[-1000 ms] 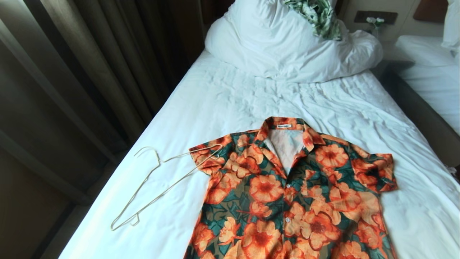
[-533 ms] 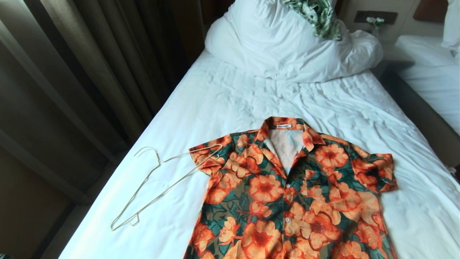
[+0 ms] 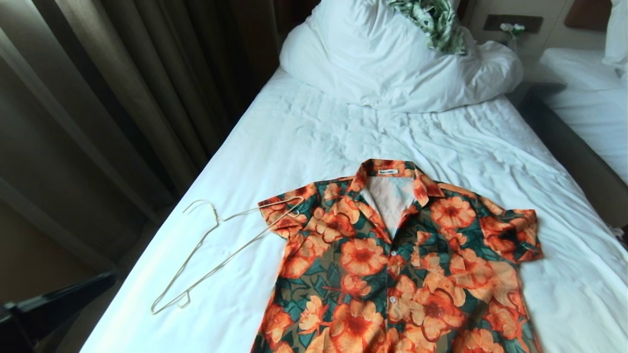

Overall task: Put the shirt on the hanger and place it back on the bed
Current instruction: Lift the shirt and hanger

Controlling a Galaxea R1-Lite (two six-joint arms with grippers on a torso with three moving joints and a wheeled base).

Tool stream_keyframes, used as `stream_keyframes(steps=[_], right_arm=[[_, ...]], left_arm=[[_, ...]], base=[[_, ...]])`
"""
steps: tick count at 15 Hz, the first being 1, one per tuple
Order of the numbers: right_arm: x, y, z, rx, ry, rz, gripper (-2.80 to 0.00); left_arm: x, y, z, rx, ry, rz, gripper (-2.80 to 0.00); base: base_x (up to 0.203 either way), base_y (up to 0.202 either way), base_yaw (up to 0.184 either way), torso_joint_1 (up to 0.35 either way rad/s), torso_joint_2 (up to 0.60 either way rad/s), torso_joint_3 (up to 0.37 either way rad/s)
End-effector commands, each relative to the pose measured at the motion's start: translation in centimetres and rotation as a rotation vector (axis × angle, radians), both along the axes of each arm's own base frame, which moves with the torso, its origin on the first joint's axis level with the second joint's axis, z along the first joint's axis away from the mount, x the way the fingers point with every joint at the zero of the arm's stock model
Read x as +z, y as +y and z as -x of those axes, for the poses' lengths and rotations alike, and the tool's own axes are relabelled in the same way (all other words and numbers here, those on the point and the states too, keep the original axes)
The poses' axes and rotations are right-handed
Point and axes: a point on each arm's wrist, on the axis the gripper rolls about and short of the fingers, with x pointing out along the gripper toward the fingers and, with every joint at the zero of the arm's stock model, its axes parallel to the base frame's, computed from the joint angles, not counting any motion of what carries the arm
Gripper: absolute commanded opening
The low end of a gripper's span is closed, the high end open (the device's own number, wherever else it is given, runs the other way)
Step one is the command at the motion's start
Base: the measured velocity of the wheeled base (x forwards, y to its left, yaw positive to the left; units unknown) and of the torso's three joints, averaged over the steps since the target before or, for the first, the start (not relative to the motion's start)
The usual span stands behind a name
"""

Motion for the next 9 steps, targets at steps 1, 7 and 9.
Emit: stream_keyframes(steps=[1, 7, 9], right_arm=[[0.0, 0.0, 0.0, 0.0, -0.001, 0.0, -2.8], [0.0, 0.0, 0.0, 0.0, -0.001, 0.0, -2.8], [0.0, 0.0, 0.0, 0.0, 0.001, 0.0, -2.8]], left_arm=[[-0.2, -0.9, -4.9, -0.009, 0.148, -0.026, -2.8], [0.0, 5.5, -13.1, -0.049, 0.198, 0.03, -2.8], [-1.5, 7.6, -14.6, -0.07, 0.23, 0.048, -2.8]], base=[[0.0, 0.0, 0.0, 0.0, 0.0, 0.0], [0.0, 0.0, 0.0, 0.0, 0.0, 0.0], [0.0, 0.0, 0.0, 0.0, 0.0, 0.0]])
